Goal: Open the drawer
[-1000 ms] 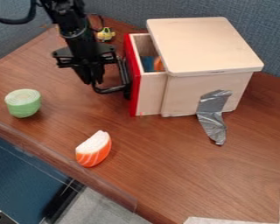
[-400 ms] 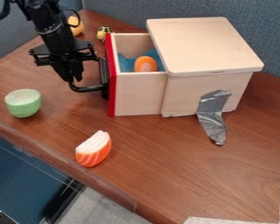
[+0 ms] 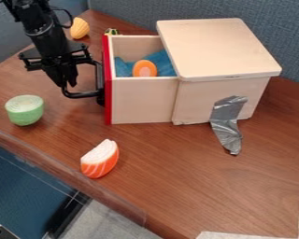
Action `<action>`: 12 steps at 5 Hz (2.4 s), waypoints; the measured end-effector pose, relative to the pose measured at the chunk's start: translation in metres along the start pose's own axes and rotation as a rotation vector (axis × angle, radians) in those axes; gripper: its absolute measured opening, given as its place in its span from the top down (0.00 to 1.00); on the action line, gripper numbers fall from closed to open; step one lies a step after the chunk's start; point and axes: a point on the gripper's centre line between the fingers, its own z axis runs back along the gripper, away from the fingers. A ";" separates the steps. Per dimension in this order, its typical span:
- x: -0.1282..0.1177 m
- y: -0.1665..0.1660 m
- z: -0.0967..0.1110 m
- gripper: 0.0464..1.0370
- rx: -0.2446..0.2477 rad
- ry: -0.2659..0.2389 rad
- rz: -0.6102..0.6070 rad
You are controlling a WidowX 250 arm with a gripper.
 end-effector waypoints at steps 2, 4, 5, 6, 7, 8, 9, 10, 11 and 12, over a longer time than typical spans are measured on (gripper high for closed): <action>-0.007 0.000 0.001 0.88 -0.005 0.000 0.020; -0.013 -0.002 0.002 0.88 -0.014 -0.001 0.037; -0.015 -0.002 0.002 0.88 -0.016 0.001 0.041; -0.017 -0.002 0.003 0.88 -0.017 0.001 0.046; -0.019 -0.003 0.004 0.83 -0.019 0.000 0.045; -0.021 -0.009 0.015 0.57 -0.021 -0.005 -0.029; -0.018 -0.013 0.038 0.25 -0.010 -0.029 -0.076; -0.014 -0.015 0.062 0.04 0.004 -0.031 -0.129; -0.010 -0.016 0.092 0.03 0.021 -0.025 -0.196; -0.010 -0.016 0.111 0.04 0.008 0.009 -0.267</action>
